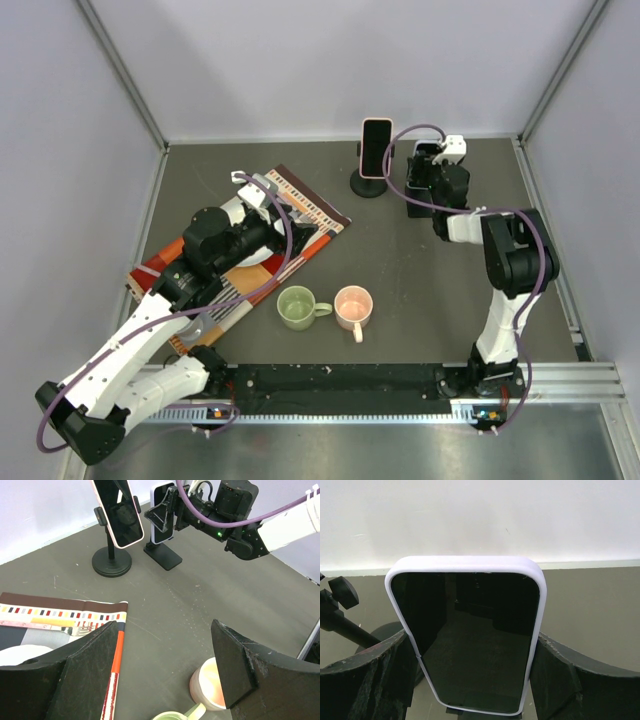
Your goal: Place the phone on the phone stand
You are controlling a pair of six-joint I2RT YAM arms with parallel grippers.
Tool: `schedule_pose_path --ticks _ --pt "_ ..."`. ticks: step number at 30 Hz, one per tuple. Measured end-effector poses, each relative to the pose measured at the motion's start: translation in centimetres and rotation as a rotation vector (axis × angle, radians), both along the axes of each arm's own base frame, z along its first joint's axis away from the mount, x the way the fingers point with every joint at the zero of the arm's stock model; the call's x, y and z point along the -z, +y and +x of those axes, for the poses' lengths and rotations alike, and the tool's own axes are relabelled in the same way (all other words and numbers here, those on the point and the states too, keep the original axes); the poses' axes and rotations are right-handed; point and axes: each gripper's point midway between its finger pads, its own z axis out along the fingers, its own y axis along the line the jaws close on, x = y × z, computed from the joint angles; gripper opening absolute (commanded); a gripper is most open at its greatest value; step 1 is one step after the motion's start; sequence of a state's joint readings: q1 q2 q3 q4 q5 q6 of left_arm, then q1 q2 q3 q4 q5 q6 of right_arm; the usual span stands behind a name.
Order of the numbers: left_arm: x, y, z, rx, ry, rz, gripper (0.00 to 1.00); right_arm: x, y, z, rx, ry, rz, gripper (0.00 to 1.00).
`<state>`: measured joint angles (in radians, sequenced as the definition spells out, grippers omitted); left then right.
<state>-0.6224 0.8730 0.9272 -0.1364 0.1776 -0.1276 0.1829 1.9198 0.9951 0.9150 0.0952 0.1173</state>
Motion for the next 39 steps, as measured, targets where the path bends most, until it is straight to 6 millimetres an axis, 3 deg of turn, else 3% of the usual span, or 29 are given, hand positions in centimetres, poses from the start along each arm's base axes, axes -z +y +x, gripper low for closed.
schedule_pose_path --ticks 14,18,23,27,32,33,39 --pt "0.0 0.0 0.0 0.0 0.0 0.0 0.8 0.1 -0.1 -0.2 0.03 -0.009 -0.054 0.16" --pt "0.0 0.0 0.0 0.001 0.0 0.0 0.8 0.2 -0.1 -0.2 0.028 -0.008 -0.058 0.32" --pt "0.0 0.0 0.0 0.001 0.0 0.0 0.8 0.2 -0.1 -0.2 0.028 -0.008 -0.057 0.43" --pt "0.0 0.0 0.0 0.002 0.0 0.0 0.8 0.2 -0.1 -0.2 0.026 -0.006 -0.058 0.67" --pt "0.0 -0.1 -0.1 0.005 0.0 0.0 0.8 0.2 0.0 0.2 0.027 0.021 -0.061 0.85" --pt "0.0 -0.1 -0.1 0.005 0.0 0.0 0.8 0.2 0.0 0.3 0.029 0.032 -0.066 0.98" --pt "0.0 -0.1 -0.1 0.008 0.0 -0.001 0.8 1.1 -0.4 0.4 0.049 0.096 -0.088 0.99"
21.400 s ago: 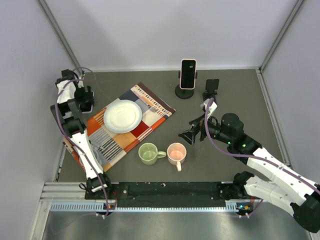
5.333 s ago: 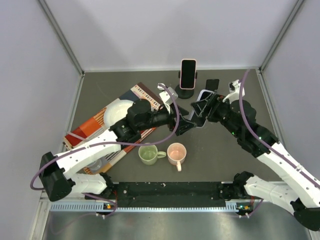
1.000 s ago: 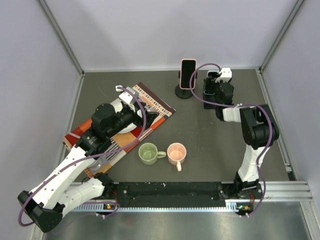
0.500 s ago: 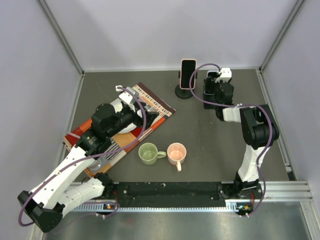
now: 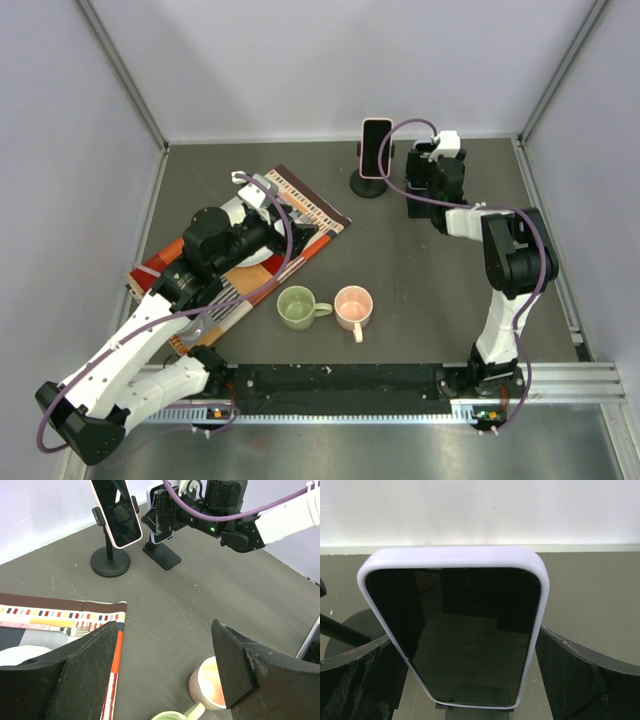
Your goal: Place the phone on the phone stand
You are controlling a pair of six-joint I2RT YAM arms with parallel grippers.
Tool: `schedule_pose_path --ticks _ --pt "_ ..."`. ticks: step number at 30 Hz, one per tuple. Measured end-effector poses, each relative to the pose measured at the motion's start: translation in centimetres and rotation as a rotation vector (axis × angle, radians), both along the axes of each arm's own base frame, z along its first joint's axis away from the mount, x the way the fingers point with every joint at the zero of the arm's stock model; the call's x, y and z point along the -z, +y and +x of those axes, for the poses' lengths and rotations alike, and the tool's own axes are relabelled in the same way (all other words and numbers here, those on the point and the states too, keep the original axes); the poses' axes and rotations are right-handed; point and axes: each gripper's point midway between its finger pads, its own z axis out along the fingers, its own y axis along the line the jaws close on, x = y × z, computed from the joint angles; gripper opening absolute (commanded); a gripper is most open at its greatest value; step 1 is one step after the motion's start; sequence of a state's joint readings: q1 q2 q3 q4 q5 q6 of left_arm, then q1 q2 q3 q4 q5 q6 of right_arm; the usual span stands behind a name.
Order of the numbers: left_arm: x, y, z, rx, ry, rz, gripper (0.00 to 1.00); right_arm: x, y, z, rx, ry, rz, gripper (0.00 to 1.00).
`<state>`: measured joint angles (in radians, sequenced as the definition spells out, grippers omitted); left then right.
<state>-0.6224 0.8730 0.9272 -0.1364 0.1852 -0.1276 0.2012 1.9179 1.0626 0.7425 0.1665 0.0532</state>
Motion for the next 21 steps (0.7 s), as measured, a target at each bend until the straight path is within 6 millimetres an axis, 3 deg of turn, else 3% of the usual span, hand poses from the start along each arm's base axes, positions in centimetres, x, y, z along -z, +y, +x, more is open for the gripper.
schedule_pose_path --ticks 7,21 --pt "0.0 0.0 0.0 -0.001 0.0 0.0 0.8 0.6 -0.4 -0.7 0.016 0.054 -0.01 0.99" --pt "0.0 0.4 0.4 -0.014 0.001 -0.001 0.83 -6.6 -0.7 -1.1 0.029 0.021 -0.006 0.99"
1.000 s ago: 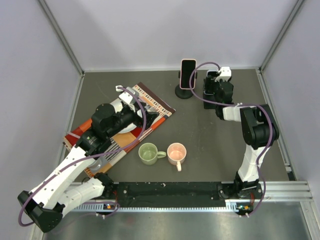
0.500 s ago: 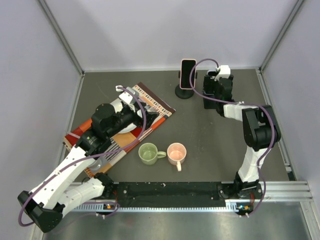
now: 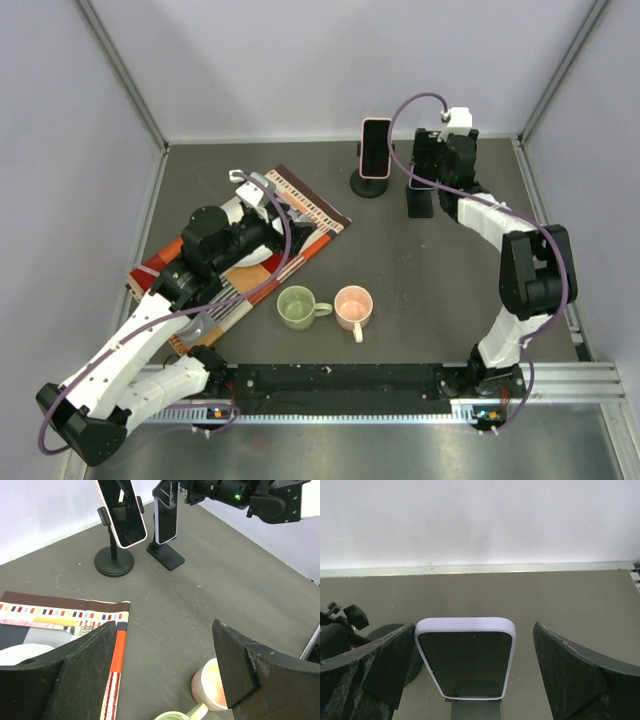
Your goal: Place the phone on the phone stand
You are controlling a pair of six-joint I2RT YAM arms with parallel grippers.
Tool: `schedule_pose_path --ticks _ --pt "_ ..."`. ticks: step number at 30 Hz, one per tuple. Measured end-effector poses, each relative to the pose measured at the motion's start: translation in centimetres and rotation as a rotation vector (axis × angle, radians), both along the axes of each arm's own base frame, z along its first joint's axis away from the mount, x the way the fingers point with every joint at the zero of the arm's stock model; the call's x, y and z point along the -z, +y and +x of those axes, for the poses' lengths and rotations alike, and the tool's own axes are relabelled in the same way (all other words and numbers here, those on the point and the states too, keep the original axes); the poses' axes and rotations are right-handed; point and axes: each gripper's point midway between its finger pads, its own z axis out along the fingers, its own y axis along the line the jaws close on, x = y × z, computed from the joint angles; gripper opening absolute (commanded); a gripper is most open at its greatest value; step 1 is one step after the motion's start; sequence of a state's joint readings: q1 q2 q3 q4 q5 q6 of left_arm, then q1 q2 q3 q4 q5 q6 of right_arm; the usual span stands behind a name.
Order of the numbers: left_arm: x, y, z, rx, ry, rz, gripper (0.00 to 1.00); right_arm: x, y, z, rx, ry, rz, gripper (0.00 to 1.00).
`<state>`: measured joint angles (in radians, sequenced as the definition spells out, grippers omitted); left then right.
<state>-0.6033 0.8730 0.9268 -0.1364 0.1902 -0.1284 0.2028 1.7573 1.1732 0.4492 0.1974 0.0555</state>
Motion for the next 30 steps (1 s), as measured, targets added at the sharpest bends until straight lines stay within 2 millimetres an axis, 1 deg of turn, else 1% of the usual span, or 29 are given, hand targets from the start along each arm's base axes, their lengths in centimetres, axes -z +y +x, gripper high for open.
schedule_pose_path --ticks 4,6,9,13,15,18,19,21,23,26,30 --pt "0.0 0.2 0.2 -0.006 0.002 0.0 0.86 -1.7 -0.3 -0.9 0.005 0.013 -0.012 0.99" --pt "0.2 0.2 0.3 -0.01 0.005 0.003 0.86 -3.7 -0.7 -1.2 0.021 0.012 -0.02 0.99" --pt "0.4 0.2 0.6 -0.013 0.013 0.007 0.86 -7.4 -1.3 -2.5 0.039 -0.015 -0.024 0.99" --pt "0.7 0.2 0.8 -0.018 0.023 0.01 0.86 -14.5 -2.5 -6.6 0.055 -0.124 -0.006 0.99" --pt "0.9 0.2 0.8 -0.018 0.026 0.012 0.86 -17.6 -3.2 -8.8 0.07 -0.17 0.005 0.99" --pt "1.0 0.1 0.9 -0.015 0.034 0.013 0.87 -20.5 -3.9 -11.3 0.09 -0.191 0.029 0.99" --pt "1.1 0.0 0.9 -0.014 0.038 0.012 0.87 -20.9 -4.0 -11.9 0.09 -0.189 0.036 0.99" --pt "1.2 -0.1 0.8 -0.009 0.049 0.009 0.88 -20.5 -4.1 -13.2 0.085 -0.153 0.047 0.99" --pt "1.2 -0.2 0.7 -0.002 0.057 0.001 0.88 -19.4 -4.0 -14.6 0.08 -0.092 0.079 0.99" --pt "0.7 -0.3 0.5 0.002 0.063 -0.012 0.89 -18.4 -3.5 -16.4 0.055 -0.04 0.134 0.99" --pt "-0.7 -0.3 0.3 0.002 0.061 -0.042 0.89 -16.0 -2.9 -20.1 0.009 0.006 0.206 0.99"
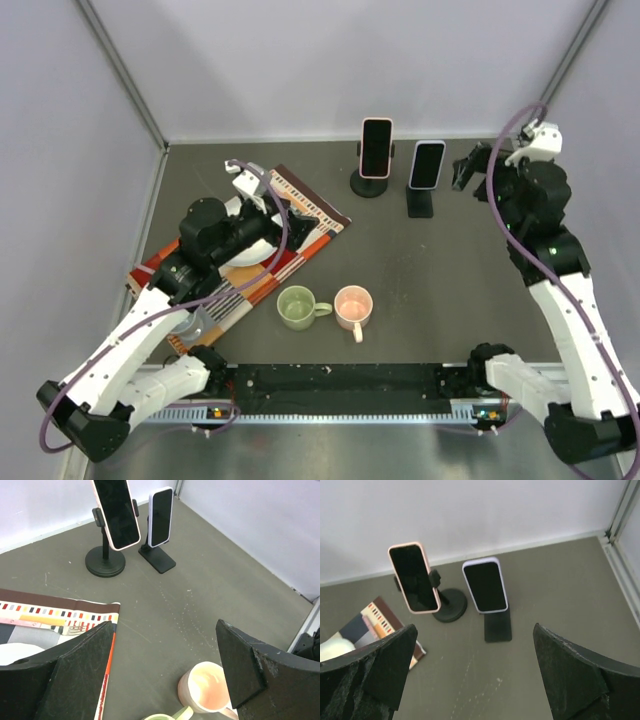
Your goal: Place the phone on the phone stand
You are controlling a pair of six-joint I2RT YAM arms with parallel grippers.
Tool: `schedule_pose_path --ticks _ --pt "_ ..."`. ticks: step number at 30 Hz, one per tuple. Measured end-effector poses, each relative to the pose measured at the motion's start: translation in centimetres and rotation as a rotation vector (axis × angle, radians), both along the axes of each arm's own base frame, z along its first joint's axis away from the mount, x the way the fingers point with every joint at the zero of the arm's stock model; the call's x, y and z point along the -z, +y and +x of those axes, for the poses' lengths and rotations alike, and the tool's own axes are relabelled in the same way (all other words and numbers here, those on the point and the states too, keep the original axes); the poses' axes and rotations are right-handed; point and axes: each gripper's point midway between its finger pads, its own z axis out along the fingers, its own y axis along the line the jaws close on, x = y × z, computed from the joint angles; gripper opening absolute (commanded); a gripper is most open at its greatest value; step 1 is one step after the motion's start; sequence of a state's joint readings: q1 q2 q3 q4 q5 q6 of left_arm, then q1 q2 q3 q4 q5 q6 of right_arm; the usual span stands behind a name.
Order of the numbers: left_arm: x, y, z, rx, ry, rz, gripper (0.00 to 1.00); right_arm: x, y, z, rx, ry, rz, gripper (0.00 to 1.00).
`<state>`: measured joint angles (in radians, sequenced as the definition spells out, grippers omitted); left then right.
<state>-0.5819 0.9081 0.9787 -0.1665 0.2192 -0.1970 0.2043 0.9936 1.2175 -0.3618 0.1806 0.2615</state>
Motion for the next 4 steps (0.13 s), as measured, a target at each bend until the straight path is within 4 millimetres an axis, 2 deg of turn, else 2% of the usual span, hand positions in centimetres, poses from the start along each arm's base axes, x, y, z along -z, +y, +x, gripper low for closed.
schedule_pose_path --ticks 4 --pt "-1.0 -0.1 -0.1 -0.003 0.005 -0.033 0.89 0.9 -0.5 -3.0 -0.001 -0.006 0.017 0.99"
